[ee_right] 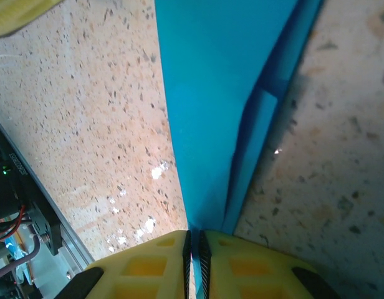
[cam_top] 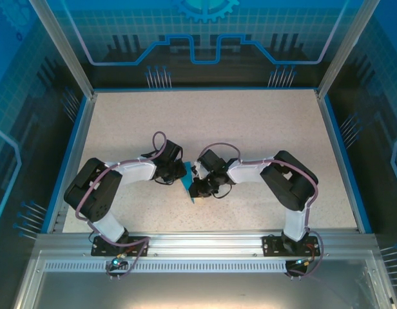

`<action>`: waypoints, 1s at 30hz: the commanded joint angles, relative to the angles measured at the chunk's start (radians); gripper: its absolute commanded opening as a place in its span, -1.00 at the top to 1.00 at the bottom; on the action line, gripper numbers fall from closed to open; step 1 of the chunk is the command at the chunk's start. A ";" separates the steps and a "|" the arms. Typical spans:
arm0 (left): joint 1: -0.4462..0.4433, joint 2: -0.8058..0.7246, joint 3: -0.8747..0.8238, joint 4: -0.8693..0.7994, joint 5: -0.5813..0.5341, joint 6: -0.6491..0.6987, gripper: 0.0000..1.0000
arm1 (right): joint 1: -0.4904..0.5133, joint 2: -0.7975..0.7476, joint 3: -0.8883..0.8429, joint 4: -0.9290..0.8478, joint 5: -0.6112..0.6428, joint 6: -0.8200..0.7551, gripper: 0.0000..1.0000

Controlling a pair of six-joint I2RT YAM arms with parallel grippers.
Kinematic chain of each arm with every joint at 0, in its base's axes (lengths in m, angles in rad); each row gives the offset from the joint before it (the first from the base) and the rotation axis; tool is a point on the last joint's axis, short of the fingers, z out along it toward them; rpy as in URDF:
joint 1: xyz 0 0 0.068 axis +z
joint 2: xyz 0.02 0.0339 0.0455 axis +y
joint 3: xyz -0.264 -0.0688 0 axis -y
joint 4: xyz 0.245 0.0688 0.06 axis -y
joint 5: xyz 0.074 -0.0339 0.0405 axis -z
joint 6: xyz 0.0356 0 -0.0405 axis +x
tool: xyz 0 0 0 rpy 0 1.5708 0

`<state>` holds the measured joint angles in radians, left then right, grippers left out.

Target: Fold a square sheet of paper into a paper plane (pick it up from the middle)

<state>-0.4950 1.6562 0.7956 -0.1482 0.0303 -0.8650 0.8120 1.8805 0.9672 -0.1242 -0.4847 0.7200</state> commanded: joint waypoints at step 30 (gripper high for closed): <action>0.000 0.025 -0.003 -0.054 -0.038 -0.012 0.73 | 0.041 0.012 0.052 -0.058 0.038 0.003 0.69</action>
<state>-0.4950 1.6566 0.7956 -0.1482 0.0299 -0.8654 0.8421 1.8767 1.0122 -0.1646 -0.4335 0.7174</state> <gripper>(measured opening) 0.135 0.158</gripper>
